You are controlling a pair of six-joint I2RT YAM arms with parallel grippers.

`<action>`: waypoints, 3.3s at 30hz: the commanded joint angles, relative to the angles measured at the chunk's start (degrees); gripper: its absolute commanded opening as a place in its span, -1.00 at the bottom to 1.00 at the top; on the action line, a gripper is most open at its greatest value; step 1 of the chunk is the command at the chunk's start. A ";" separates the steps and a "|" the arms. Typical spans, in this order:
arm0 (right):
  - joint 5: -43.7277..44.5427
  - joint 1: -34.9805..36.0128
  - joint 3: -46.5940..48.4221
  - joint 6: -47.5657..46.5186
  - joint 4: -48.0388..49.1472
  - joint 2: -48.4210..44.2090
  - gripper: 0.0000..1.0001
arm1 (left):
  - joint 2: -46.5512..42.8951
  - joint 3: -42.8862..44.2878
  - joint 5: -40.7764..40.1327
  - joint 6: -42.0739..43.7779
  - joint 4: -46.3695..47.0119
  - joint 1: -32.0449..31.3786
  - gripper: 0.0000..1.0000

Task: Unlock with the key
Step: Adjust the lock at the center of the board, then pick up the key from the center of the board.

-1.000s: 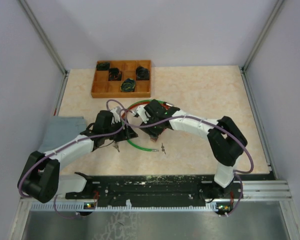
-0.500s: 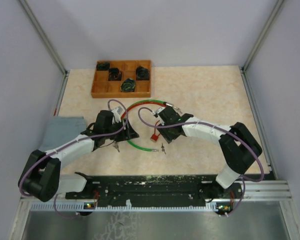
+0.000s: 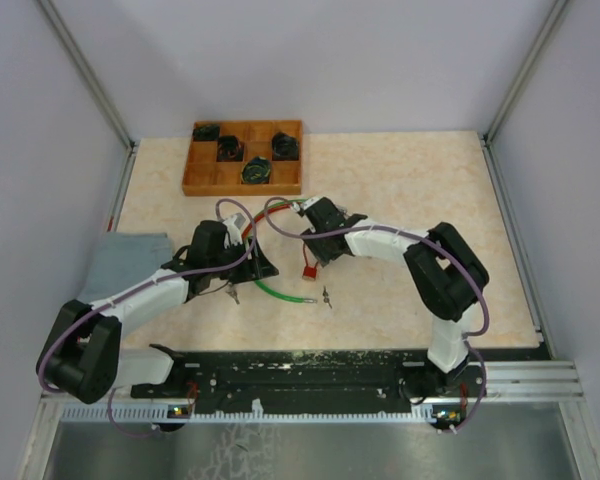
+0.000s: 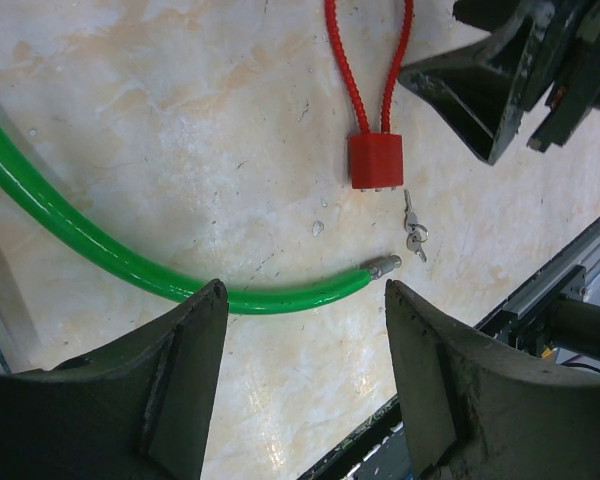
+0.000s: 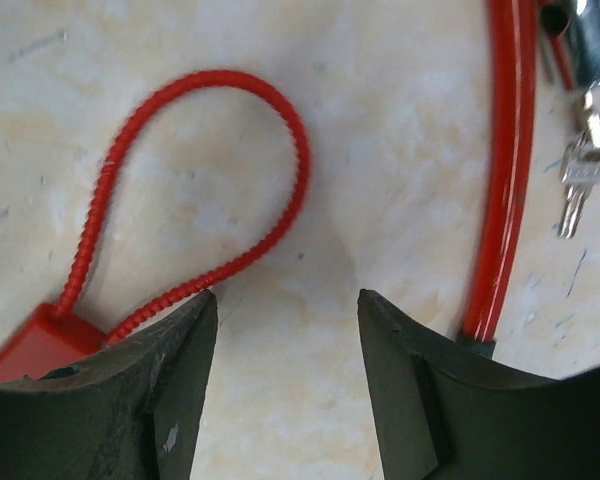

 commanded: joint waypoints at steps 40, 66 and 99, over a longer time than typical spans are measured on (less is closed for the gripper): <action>-5.34 10.17 -4.94 24.53 -11.42 -5.72 -0.29 | 0.49 -1.22 2.98 -0.07 3.88 0.02 0.38; -8.81 10.51 -21.70 19.31 11.21 -24.97 -1.00 | 2.86 -3.42 16.34 -8.41 17.84 -0.34 0.40; -25.38 10.60 -31.25 -0.77 31.46 -35.76 -1.00 | 15.73 4.78 21.13 -17.89 24.39 -10.06 -0.20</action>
